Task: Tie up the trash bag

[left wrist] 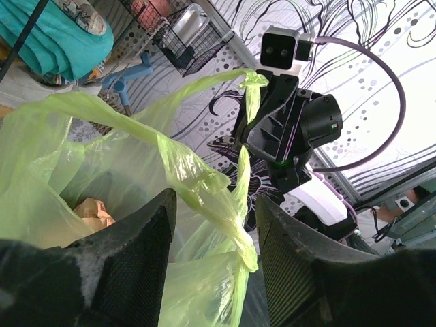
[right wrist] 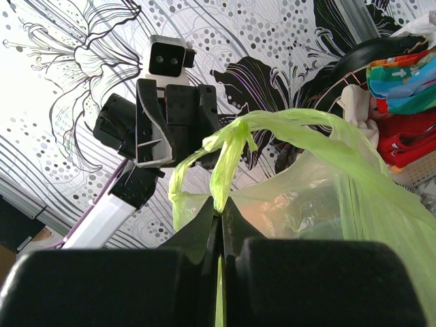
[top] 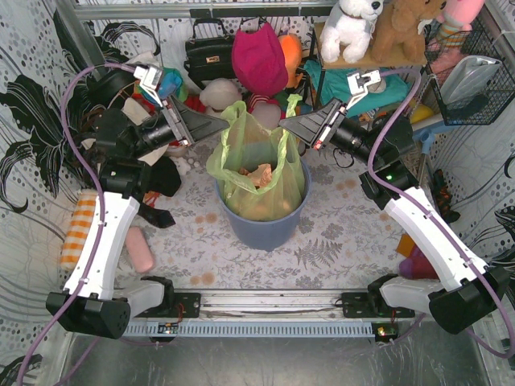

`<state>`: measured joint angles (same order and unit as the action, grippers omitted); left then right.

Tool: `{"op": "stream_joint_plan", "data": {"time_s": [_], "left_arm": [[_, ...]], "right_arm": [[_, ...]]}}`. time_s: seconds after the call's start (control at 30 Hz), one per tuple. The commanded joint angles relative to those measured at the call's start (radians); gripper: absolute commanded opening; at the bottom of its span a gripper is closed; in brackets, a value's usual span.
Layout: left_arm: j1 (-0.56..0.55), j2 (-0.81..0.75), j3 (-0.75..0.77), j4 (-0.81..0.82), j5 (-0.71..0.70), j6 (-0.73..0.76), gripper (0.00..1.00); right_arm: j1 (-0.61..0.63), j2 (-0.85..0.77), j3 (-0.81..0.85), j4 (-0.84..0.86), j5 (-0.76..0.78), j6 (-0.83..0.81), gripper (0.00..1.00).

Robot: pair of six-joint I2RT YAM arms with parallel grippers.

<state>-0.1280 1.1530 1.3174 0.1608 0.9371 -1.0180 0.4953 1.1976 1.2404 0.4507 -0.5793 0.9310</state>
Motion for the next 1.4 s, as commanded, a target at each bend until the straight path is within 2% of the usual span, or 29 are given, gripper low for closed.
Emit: {"op": "stream_joint_plan", "data": {"time_s": [0.0, 0.1, 0.33, 0.6, 0.77, 0.9, 1.0, 1.1, 1.17, 1.23, 1.37], "left_arm": [[0.006, -0.012, -0.01, -0.004, 0.023, 0.026, 0.6], [0.004, -0.003, -0.009, 0.011, 0.022, 0.016, 0.61], [-0.006, 0.046, 0.024, 0.161, 0.056, -0.081, 0.62], [-0.09, 0.107, 0.089, 0.154, 0.073, -0.062, 0.64], [-0.118, 0.113, 0.088, 0.154, 0.079, -0.055, 0.64], [-0.136, 0.118, 0.106, 0.161, 0.089, -0.057, 0.65], [-0.142, 0.132, 0.141, 0.235, 0.096, -0.121, 0.63], [-0.142, 0.165, 0.251, 0.309, 0.106, -0.185, 0.48], [-0.141, 0.204, 0.397, 0.271, 0.111, -0.177, 0.45], [-0.138, 0.229, 0.522, 0.203, 0.092, -0.15, 0.44], [-0.128, 0.22, 0.703, -0.07, -0.055, 0.045, 0.44]], "right_arm": [[0.005, -0.004, 0.007, 0.032, 0.009, 0.016, 0.0], [0.005, -0.003, 0.007, 0.033, 0.008, 0.017, 0.0], [0.005, 0.008, 0.024, 0.03, 0.005, 0.011, 0.0], [0.005, 0.03, 0.088, 0.027, 0.01, -0.004, 0.32], [0.005, 0.055, 0.146, 0.047, 0.013, -0.007, 0.4], [0.005, 0.08, 0.184, 0.06, 0.009, 0.006, 0.39], [0.005, 0.098, 0.241, 0.053, 0.005, 0.015, 0.31], [0.005, 0.13, 0.337, -0.026, 0.009, -0.007, 0.23], [0.005, 0.15, 0.405, -0.098, 0.02, -0.034, 0.16], [0.005, 0.162, 0.482, -0.134, 0.027, -0.051, 0.14], [0.005, 0.156, 0.559, -0.2, 0.066, -0.089, 0.1]]}}
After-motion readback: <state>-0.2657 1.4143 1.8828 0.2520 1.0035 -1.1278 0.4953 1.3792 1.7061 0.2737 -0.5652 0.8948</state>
